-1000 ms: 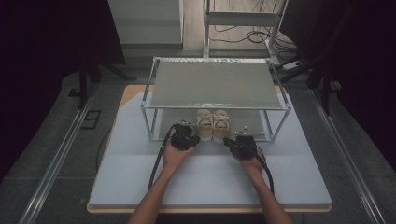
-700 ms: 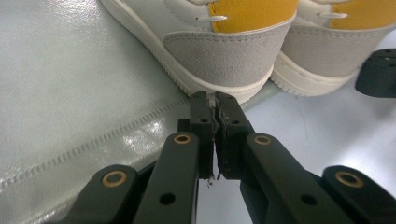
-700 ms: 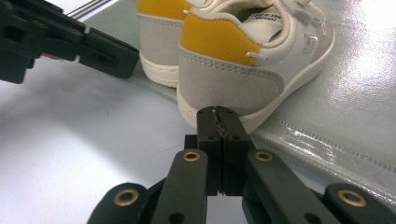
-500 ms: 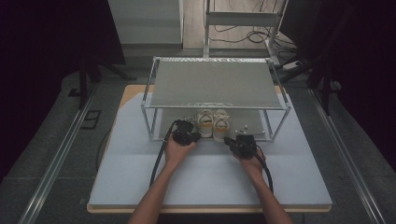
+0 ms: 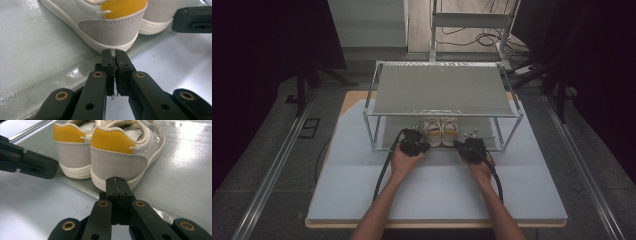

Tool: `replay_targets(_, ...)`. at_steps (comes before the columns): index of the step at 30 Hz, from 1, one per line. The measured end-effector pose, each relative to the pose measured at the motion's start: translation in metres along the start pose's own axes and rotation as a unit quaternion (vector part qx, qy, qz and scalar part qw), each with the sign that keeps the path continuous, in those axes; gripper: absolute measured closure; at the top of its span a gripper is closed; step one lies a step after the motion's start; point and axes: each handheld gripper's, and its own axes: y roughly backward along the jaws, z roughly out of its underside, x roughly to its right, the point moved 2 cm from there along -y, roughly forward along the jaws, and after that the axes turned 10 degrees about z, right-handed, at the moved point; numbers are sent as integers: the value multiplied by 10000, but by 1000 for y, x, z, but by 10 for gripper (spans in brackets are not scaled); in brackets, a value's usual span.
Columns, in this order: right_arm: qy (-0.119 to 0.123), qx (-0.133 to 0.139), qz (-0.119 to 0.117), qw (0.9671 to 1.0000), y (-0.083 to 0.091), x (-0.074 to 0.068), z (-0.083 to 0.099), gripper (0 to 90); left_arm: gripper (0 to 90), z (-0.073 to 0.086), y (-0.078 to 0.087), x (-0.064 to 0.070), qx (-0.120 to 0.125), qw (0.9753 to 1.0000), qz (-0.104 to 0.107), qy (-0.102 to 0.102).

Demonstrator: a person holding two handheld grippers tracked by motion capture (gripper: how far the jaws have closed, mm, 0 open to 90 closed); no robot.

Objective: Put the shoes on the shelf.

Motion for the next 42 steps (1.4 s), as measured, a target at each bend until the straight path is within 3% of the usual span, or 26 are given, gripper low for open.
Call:
replay_targets(1,9,-12,34,10000,-2,1,1,896,863,0,0,1,10,10000,-18,79)
replay_targets(12,-59,-31,217,9997,-19,0,-2,894,860,0,1,-4,17,10000,-88,22)
replay_targets(16,-48,-61,175,9998,-19,0,-1,892,858,-2,1,-6,5,9999,-84,55)
replay_targets(17,-31,-54,155,9999,-19,-1,-1,892,862,-2,2,-4,-9,10000,3,69)
replay_targets(18,-25,-76,151,9999,-19,-2,-1,892,862,-4,3,-4,-29,9997,127,-221)
replay_targets(19,9,-68,161,9998,-19,-2,-1,891,862,-4,4,-2,-13,9994,176,-303)
replay_targets(21,11,-75,147,9999,-19,-3,-1,891,861,-6,3,5,-8,9991,209,-358)
replay_targets(22,12,-87,139,9999,-19,-3,-1,888,860,-6,1,9,3,9994,195,-283)
replay_targets(23,13,-96,132,9999,-19,-3,-1,889,859,-9,-2,9,-36,9992,68,-401)
replay_targets(24,8,-105,129,9999,-19,-3,-1,888,868,-9,-3,11,-12,9999,85,-131)
replay_targets(31,38,-115,78,9999,-18,-4,0,889,873,-15,-6,4,-51,9998,-37,-210)
replay_targets(34,34,-115,63,9999,-18,-4,0,889,873,-16,-8,6,-20,9999,-128,-87)
replay_targets(39,27,-114,45,9999,-18,-4,0,888,841,-15,-8,6,-5,9999,-74,-95)
replay_targets(40,27,-114,45,9999,-18,-4,0,888,841,-14,-8,7,2,9999,-105,-118)
replay_targets(41,35,-100,43,9999,-17,-4,0,887,837,-14,-5,5,-67,9992,-69,-378)
replay_targets(42,39,-96,16,9999,-14,-4,1,878,831,-13,-4,6,-27,9993,-37,-383)
